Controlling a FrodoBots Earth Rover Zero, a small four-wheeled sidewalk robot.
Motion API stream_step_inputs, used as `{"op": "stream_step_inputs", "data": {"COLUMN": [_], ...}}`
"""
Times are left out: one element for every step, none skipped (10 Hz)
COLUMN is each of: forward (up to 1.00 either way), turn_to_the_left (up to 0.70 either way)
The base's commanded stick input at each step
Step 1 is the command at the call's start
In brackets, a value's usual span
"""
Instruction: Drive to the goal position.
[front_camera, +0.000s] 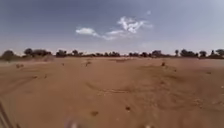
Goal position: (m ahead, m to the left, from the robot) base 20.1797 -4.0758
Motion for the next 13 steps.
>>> {"op": "stream_step_inputs", "data": {"forward": [0.7,0.7,0.7,0.7,0.7,0.7,0.7,0.7,0.7,0.7,0.7,0.7,0.7], "turn_to_the_left": [0.0,0.0,0.0,0.0,0.0,0.0,0.0,0.0,0.0,0.0,0.0,0.0,0.0]}}
